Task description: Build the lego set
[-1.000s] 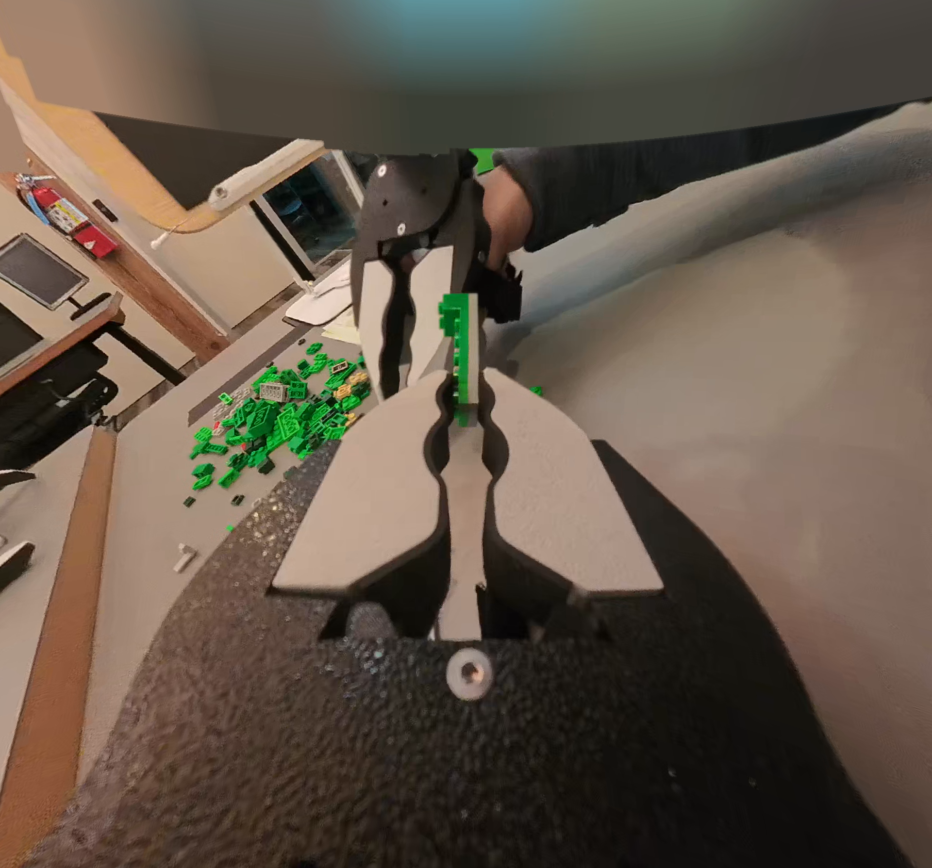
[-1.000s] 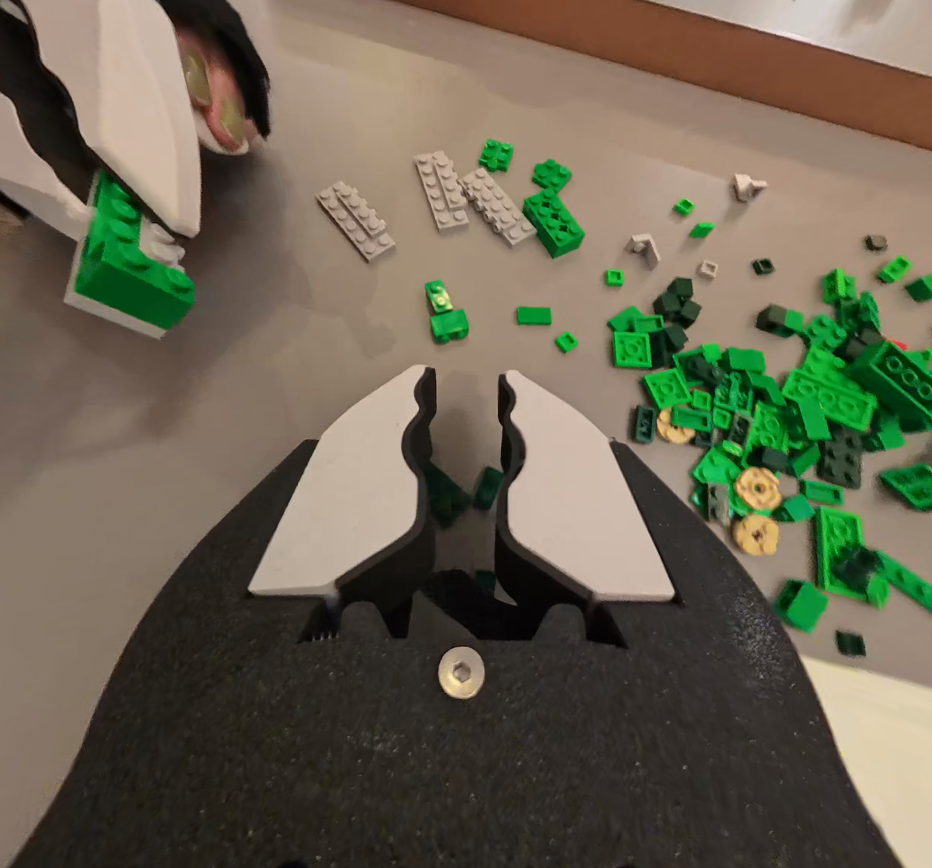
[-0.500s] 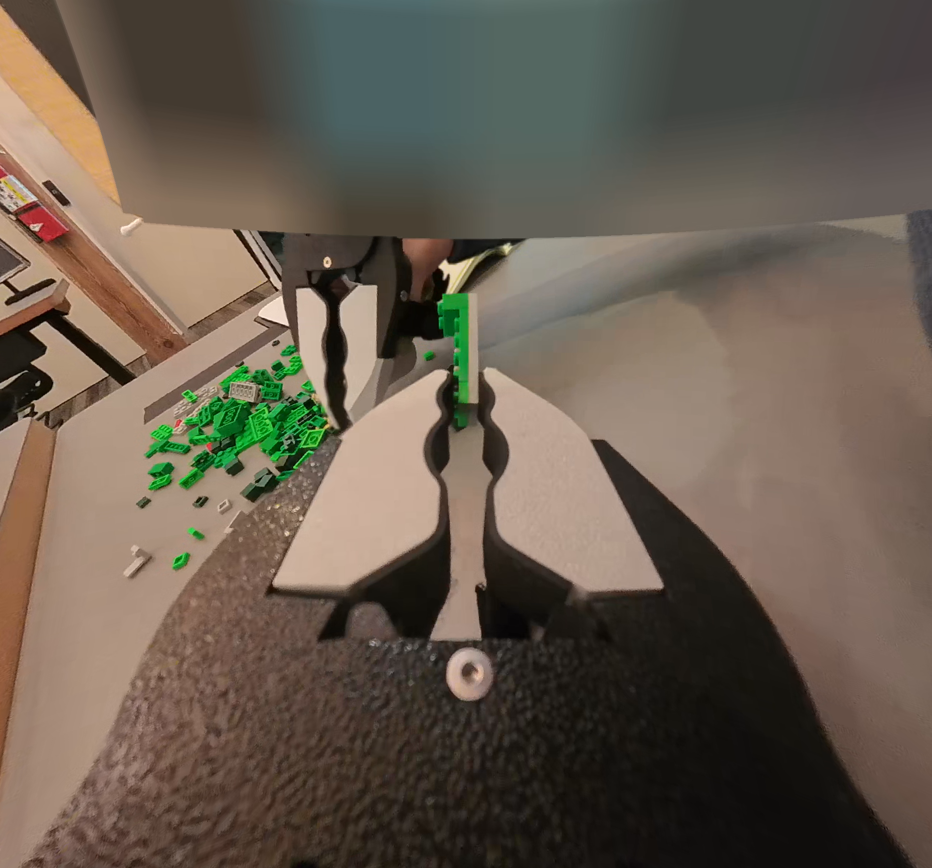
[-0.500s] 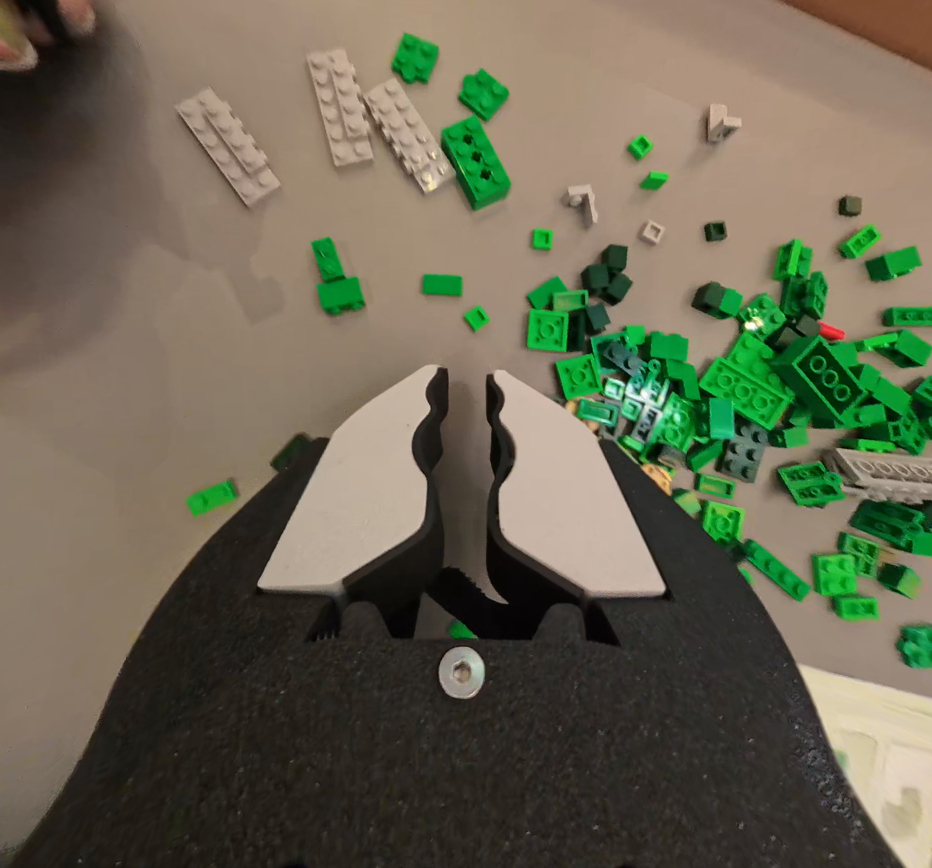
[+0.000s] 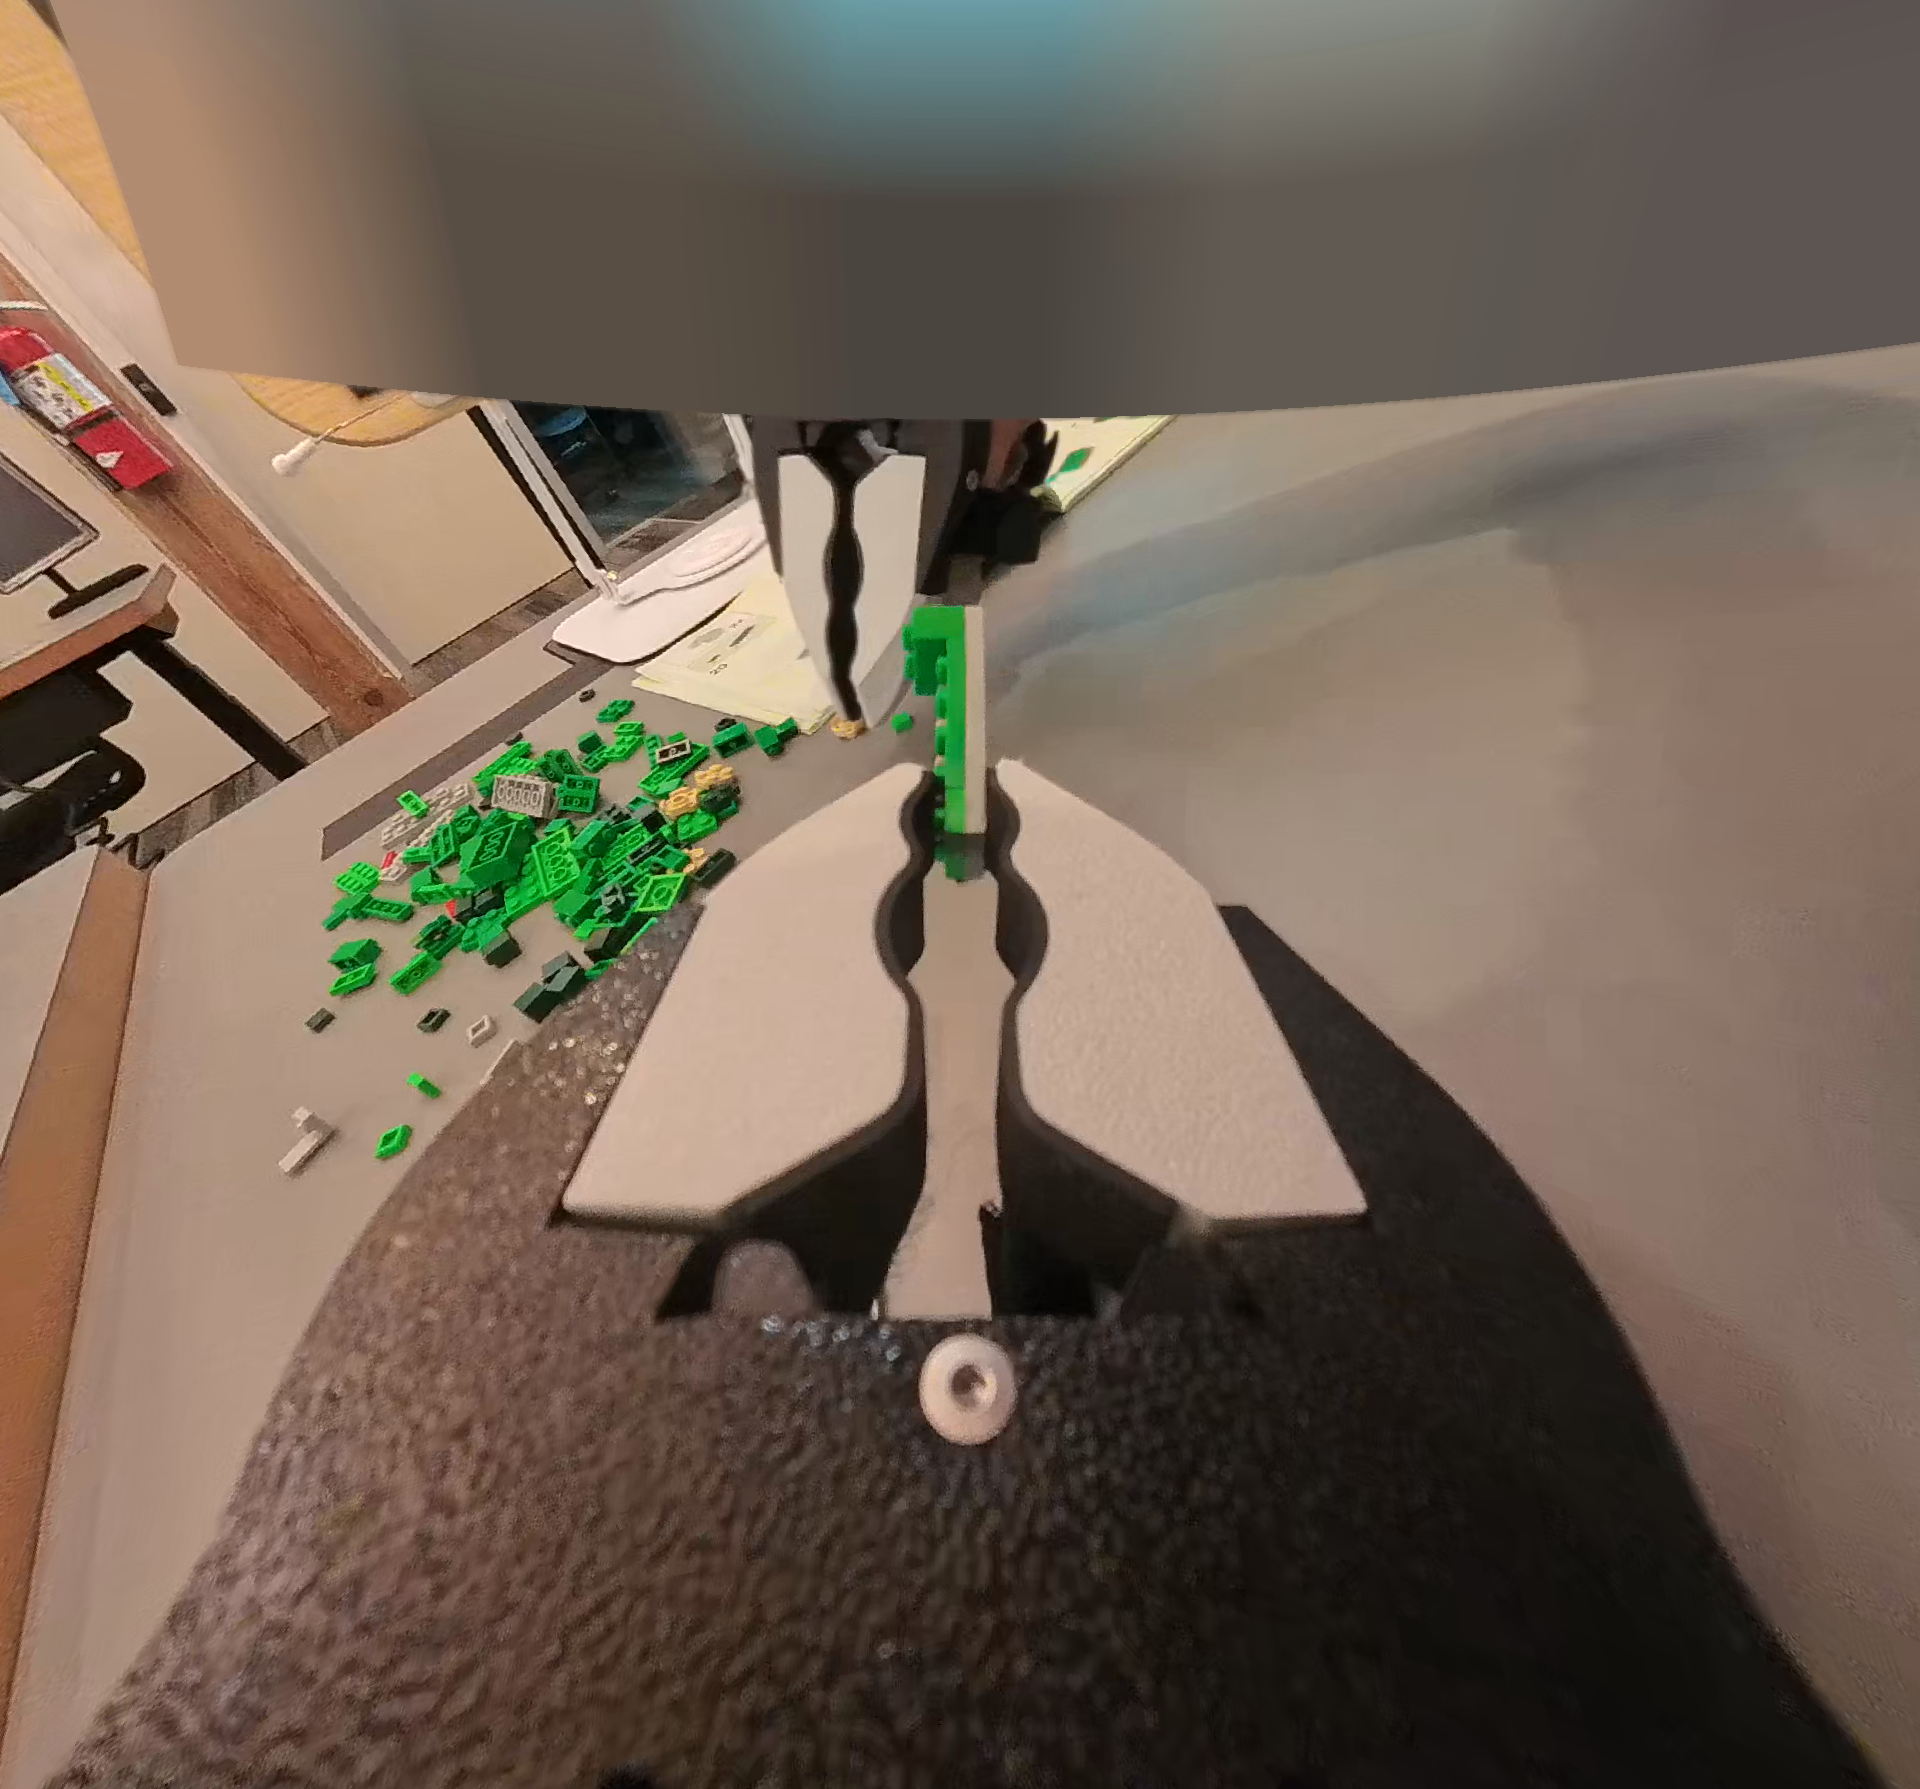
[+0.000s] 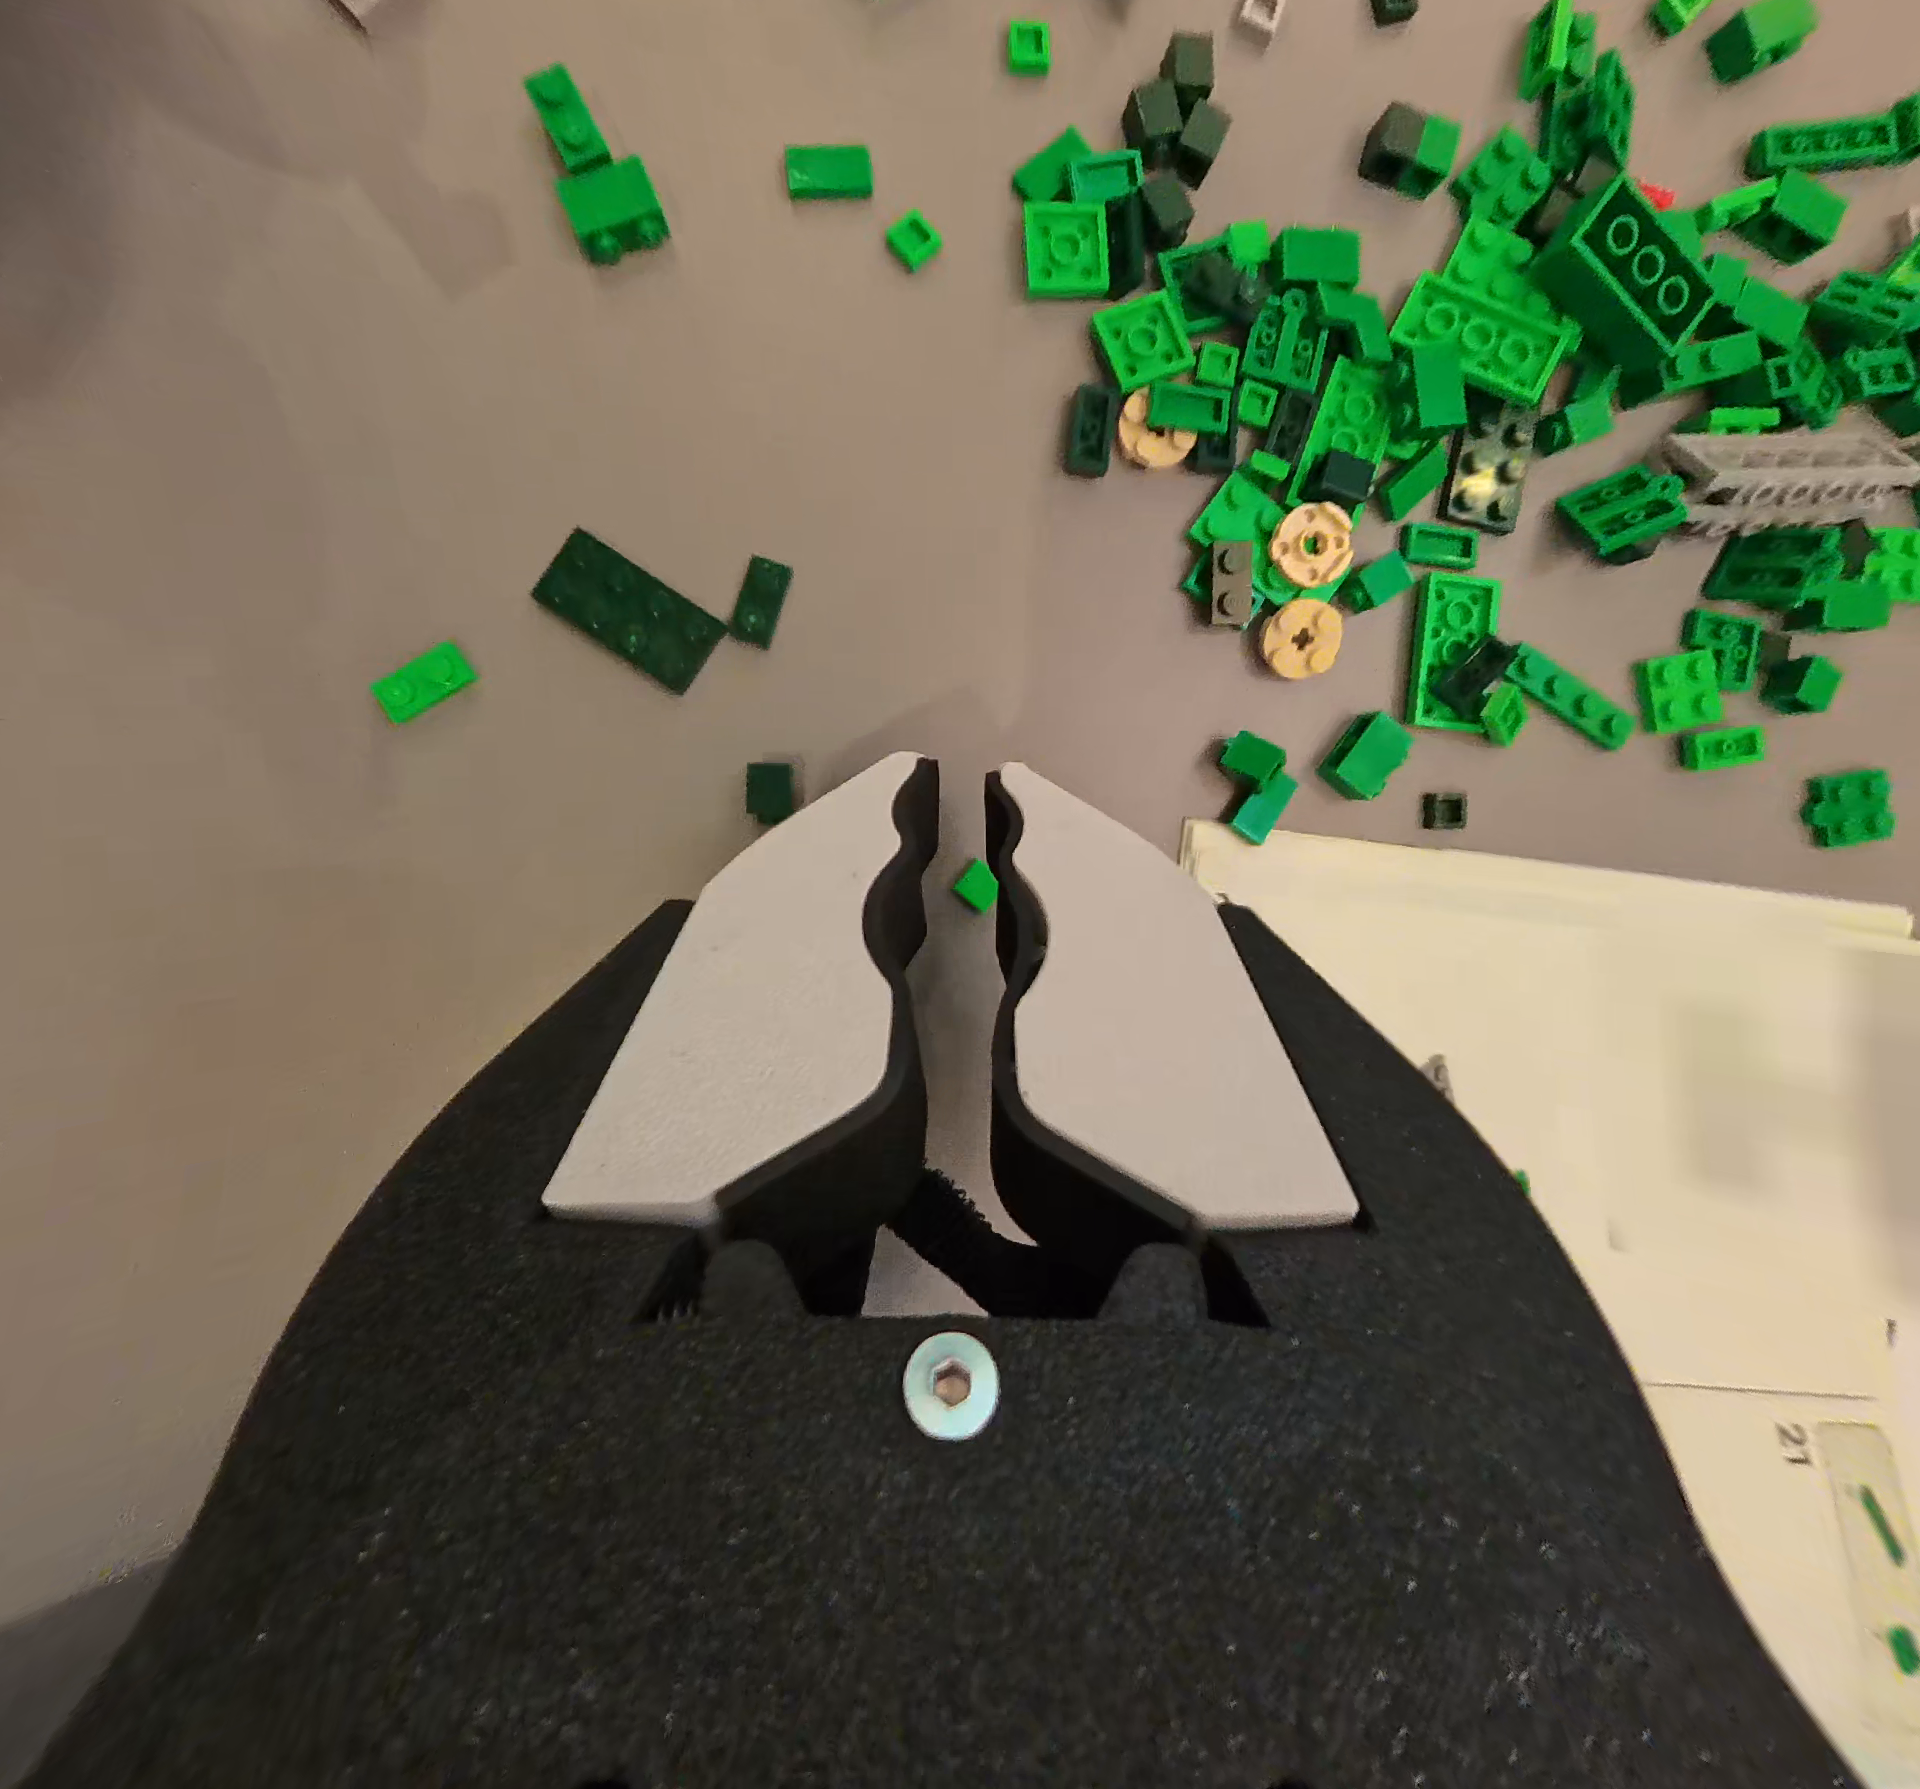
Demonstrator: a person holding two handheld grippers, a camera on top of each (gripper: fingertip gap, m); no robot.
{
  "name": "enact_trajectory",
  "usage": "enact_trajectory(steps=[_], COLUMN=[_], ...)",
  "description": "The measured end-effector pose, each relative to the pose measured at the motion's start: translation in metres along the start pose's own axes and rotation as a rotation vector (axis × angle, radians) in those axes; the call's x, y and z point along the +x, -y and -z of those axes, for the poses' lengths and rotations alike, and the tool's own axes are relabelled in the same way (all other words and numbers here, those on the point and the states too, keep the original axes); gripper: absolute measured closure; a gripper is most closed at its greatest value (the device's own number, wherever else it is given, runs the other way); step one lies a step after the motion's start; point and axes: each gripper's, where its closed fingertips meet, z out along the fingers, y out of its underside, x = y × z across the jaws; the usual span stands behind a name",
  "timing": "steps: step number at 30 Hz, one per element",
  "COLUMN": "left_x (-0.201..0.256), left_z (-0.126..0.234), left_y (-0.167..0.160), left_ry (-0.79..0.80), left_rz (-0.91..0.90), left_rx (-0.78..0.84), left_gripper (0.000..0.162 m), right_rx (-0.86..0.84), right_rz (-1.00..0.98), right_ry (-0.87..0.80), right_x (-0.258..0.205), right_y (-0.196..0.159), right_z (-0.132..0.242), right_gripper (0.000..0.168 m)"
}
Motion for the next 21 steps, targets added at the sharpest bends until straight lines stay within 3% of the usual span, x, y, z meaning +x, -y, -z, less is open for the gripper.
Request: enact_trajectory(steps=[5,9,12,21], left_x=[-0.001,-0.002,-0.002,-0.002], left_z=[0.000,0.000,-0.001,-0.001], left_y=[0.000,-0.001,-0.002,-0.003], left_ry=[0.011,0.017,0.013,0.016], left_rz=[-0.007,-0.006,-0.007,-0.008], left_rx=[-0.003,-0.006,-0.011,-0.017], left_gripper=[0.154,0.154,0.154,0.154], right_rx=[0.031,0.140,0.171,-0.035], right_rz=[-0.016,0.010,0.015,0.099], right_ry=[0.003,-0.075,-0.043,0.098], right_x=[0.008,0.030,0.037,0.041], right_y=[0.001,0.032,0.058,0.085], right_z=[0.000,-0.002,-0.015,-0.062], right_gripper=[0.161,0.167,0.167,0.157])
